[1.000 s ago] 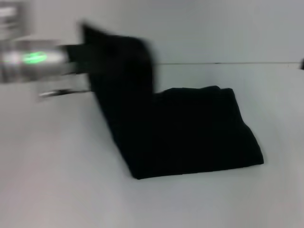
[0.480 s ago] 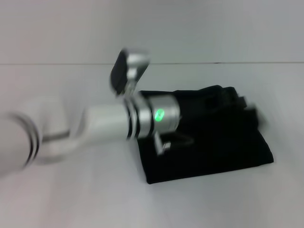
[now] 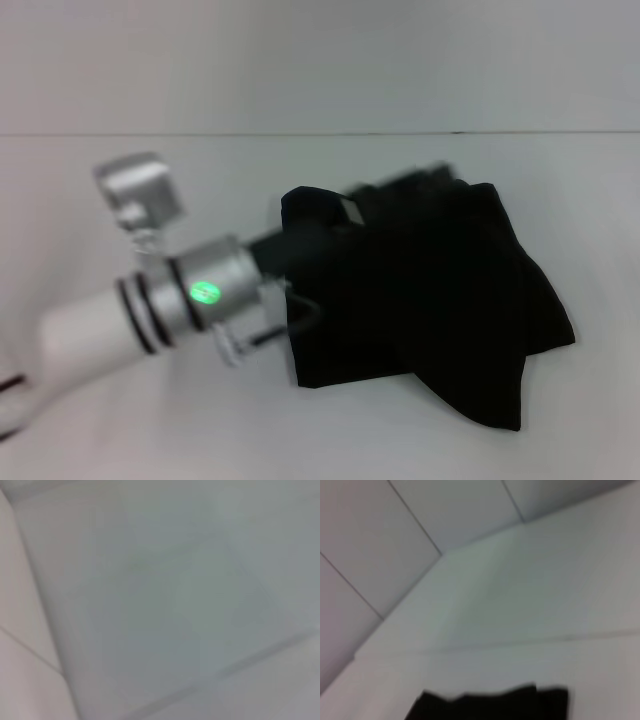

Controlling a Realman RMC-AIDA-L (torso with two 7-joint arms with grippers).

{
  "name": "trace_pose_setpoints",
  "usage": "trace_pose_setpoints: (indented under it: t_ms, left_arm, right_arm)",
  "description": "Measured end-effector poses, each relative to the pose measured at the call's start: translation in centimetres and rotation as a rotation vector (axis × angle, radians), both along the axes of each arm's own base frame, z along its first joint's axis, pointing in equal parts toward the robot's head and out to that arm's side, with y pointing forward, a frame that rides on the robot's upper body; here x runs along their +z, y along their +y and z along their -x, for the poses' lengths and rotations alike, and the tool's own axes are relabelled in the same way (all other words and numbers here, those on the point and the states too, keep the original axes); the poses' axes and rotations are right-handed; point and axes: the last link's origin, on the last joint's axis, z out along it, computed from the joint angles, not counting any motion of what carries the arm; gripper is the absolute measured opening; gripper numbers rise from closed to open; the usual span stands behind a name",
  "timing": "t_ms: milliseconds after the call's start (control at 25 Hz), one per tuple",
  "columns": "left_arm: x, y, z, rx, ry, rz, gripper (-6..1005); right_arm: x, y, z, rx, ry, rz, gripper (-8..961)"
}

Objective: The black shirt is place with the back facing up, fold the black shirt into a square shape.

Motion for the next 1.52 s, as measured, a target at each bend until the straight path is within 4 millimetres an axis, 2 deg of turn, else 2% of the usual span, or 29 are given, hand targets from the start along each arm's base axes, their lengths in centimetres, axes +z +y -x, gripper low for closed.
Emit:
trace_pose_setpoints:
  t_ms: [160,240,400,520,720,960,1160,1520]
  left_arm:
    - [2.9,1.8,3.5,0.100,0.087,-0.102,557]
    - [4.0,2.6,4.5,0.124,0.133,-0.136,653]
    - [5.9,3.4,5.9,0.095,0.224,-0.176,831]
    - [6.8,3.2,6.5,0.020,0.297,-0.221,953]
    - [7.6,1.7,7.1,-0.262,0.479,-0.306,952]
    - [8.0,0.1,6.9,-0.524,0.573,-0.378,950]
    - [7.7,-0.2,6.8,-0.599,0.603,-0.380,949]
    - [7.6,0.0,6.4,-0.610,0.601,-0.376,949]
  right_arm:
    - [-2.0,1.3,1.1,-0.058,-0.015,0.139,793]
    - [-3.1,1.8,1.5,-0.082,-0.025,0.200,792]
    - [-5.1,2.5,2.2,-0.120,-0.035,0.276,792]
    - [-6.4,2.6,2.5,-0.138,-0.037,0.318,791]
    - [-8.6,2.7,2.4,-0.186,-0.041,0.356,790]
    - [-10.8,2.7,2.8,-0.223,-0.045,0.388,789]
    - [-11.7,2.9,3.1,-0.229,-0.049,0.386,788]
    - [-12.4,3.5,3.2,-0.240,-0.067,0.351,786]
